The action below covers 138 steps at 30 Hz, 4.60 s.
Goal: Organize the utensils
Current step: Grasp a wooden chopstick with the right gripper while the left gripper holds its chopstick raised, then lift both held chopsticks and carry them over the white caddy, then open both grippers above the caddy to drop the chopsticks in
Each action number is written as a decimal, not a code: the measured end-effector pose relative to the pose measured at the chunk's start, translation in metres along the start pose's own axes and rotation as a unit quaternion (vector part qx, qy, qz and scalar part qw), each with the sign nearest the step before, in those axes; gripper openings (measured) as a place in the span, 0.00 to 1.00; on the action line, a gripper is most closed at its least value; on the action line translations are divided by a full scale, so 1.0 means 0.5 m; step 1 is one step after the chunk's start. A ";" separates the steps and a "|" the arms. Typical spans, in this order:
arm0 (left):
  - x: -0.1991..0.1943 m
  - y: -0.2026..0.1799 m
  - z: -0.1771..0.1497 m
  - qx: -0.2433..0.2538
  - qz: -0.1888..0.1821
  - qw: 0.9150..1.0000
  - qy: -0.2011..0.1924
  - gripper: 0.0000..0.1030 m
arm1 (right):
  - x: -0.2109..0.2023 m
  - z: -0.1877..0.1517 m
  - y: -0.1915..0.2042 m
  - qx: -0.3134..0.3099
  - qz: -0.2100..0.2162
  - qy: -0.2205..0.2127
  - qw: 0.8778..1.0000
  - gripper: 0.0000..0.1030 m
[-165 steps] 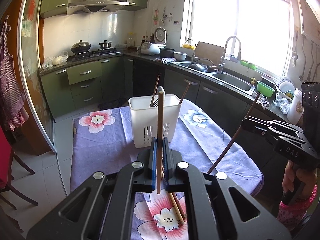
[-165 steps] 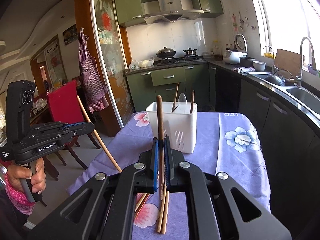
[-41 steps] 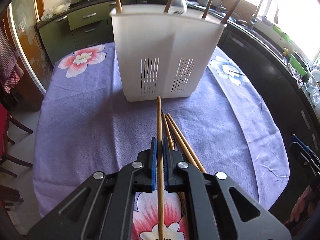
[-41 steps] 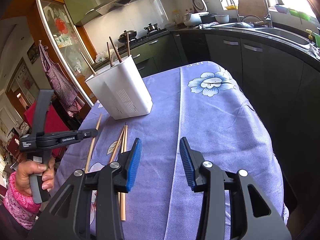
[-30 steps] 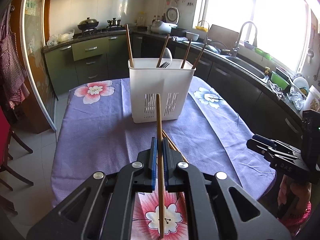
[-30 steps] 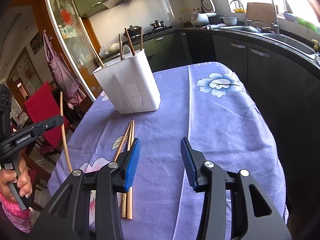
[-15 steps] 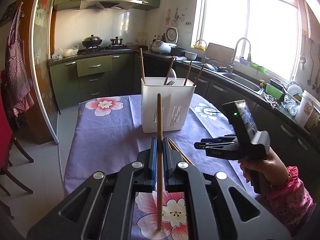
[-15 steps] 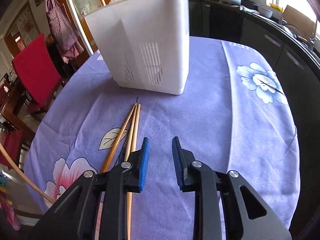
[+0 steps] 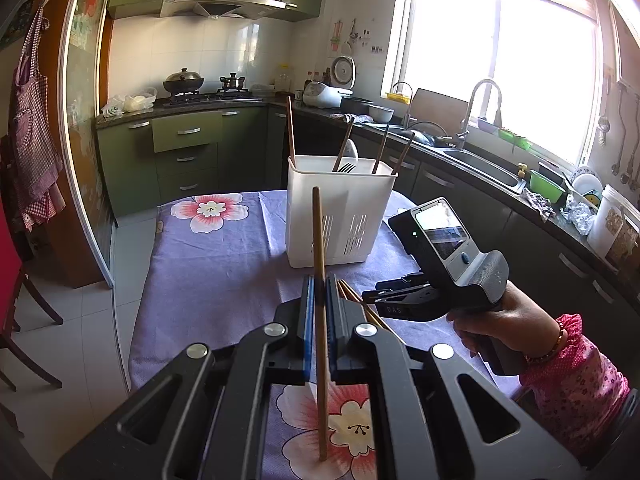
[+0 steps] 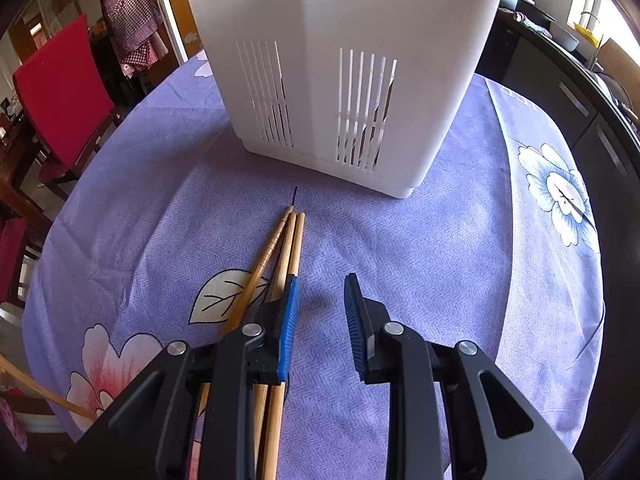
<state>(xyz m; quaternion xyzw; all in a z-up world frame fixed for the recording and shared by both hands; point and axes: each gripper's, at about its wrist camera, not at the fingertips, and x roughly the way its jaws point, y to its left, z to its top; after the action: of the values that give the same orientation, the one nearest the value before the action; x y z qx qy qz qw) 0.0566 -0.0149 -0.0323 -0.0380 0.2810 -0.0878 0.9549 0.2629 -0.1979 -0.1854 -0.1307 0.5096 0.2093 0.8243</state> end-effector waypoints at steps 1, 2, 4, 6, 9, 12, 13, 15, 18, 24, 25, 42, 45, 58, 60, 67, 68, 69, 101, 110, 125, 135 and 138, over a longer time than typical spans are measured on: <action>-0.001 -0.001 0.000 0.001 0.000 1.000 0.000 0.05 | -0.003 0.002 -0.003 -0.003 -0.008 0.003 1.000 0.23; 0.000 -0.001 0.000 0.002 0.000 1.000 0.000 0.05 | -0.002 0.002 -0.002 -0.005 -0.014 0.005 1.000 0.23; 0.000 -0.003 0.000 0.003 0.000 1.000 0.000 0.05 | -0.004 0.001 0.000 -0.003 -0.011 0.008 1.000 0.23; 0.000 -0.003 0.000 0.003 0.000 1.000 0.001 0.05 | -0.007 0.002 -0.001 0.002 0.004 0.006 1.000 0.23; 0.000 -0.004 0.000 0.003 0.001 1.000 0.000 0.05 | -0.016 0.005 -0.002 0.009 0.014 0.001 1.000 0.23; 0.002 -0.006 -0.001 0.005 0.000 1.000 0.001 0.05 | -0.020 0.010 0.003 0.006 0.015 0.002 1.000 0.23; 0.003 -0.007 -0.002 0.005 -0.001 1.000 0.001 0.05 | -0.020 0.011 0.005 0.004 0.016 0.004 1.000 0.23; 0.004 -0.007 -0.004 0.006 -0.002 1.000 0.002 0.05 | -0.021 0.010 0.002 -0.001 0.015 0.009 1.000 0.23; 0.006 -0.008 -0.003 0.007 -0.002 1.000 0.002 0.05 | -0.013 0.011 0.002 -0.006 0.012 0.020 1.000 0.23; 0.005 -0.008 -0.004 0.007 -0.002 1.000 0.002 0.05 | -0.001 0.010 0.017 -0.020 0.013 0.035 0.999 0.23; 0.005 -0.008 -0.004 0.007 -0.002 1.000 0.002 0.05 | 0.004 0.011 0.020 -0.023 0.014 0.040 0.999 0.23; 0.006 -0.016 -0.005 0.014 -0.009 1.000 0.007 0.05 | -0.085 0.017 -0.012 0.012 0.034 -0.023 0.999 0.07; 0.005 -0.017 -0.004 0.014 -0.009 1.000 0.007 0.05 | -0.154 0.005 -0.028 0.025 0.042 -0.067 0.997 0.07; -0.016 -0.024 -0.009 0.022 0.003 1.000 0.002 0.05 | -0.420 -0.191 -0.088 0.091 0.045 -0.253 0.962 0.07; -0.022 -0.027 -0.010 0.024 0.005 1.000 0.000 0.05 | -0.443 -0.219 -0.088 0.096 0.045 -0.266 0.958 0.07; -0.034 -0.038 -0.012 0.031 0.010 0.999 -0.007 0.05 | -0.485 -0.283 -0.073 0.098 0.031 -0.288 0.952 0.07; -0.037 -0.040 -0.013 0.032 0.010 0.999 -0.008 0.05 | -0.487 -0.288 -0.073 0.100 0.032 -0.290 0.951 0.07; -0.039 -0.041 -0.013 0.032 0.010 0.999 -0.008 0.05 | -0.488 -0.292 -0.073 0.102 0.033 -0.292 0.950 0.07; -0.068 -0.055 0.170 0.054 -0.025 0.996 -0.062 0.05 | -0.608 -0.092 -0.051 0.051 0.062 -0.367 0.927 0.07; -0.049 -0.049 0.314 0.060 -0.025 0.992 -0.111 0.05 | -0.657 0.062 -0.037 0.026 0.059 -0.406 0.912 0.07; 0.153 -0.036 0.450 0.050 -0.020 0.992 -0.114 0.05 | -0.528 0.288 -0.121 0.048 0.044 -0.411 0.909 0.07; 0.261 -0.025 0.381 0.059 -0.010 0.998 -0.034 0.05 | -0.368 0.298 -0.150 0.058 0.049 -0.345 0.936 0.07; 0.266 -0.025 0.364 0.060 -0.009 0.998 -0.023 0.05 | -0.353 0.291 -0.149 0.058 0.053 -0.340 0.937 0.07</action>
<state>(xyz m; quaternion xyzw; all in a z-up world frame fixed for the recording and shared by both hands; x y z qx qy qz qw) 0.2635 -0.0483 0.0515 0.0150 0.2532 -0.1119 0.9608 0.3433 -0.2382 0.0379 0.0233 0.2165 0.2543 0.9423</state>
